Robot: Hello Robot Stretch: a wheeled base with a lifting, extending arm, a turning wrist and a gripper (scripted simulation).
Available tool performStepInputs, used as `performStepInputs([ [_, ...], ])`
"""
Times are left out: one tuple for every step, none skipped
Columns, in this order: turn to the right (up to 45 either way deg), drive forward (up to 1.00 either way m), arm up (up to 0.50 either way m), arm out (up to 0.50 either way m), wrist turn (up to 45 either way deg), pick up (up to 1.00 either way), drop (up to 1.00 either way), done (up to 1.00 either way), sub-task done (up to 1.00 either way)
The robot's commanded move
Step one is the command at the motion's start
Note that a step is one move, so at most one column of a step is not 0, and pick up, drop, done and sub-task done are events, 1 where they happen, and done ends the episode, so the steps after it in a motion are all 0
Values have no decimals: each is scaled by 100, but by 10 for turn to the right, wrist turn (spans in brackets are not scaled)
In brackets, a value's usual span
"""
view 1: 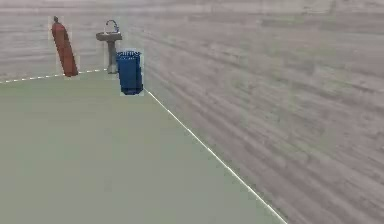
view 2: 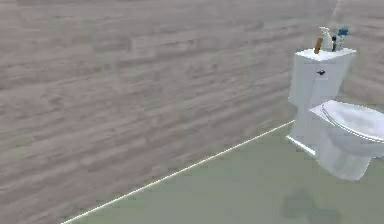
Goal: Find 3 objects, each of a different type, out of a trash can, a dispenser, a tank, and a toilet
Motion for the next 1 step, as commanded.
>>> performStepInputs([
  [450, 0, 0, 0, 0, 0, 0, 0, 0],
])
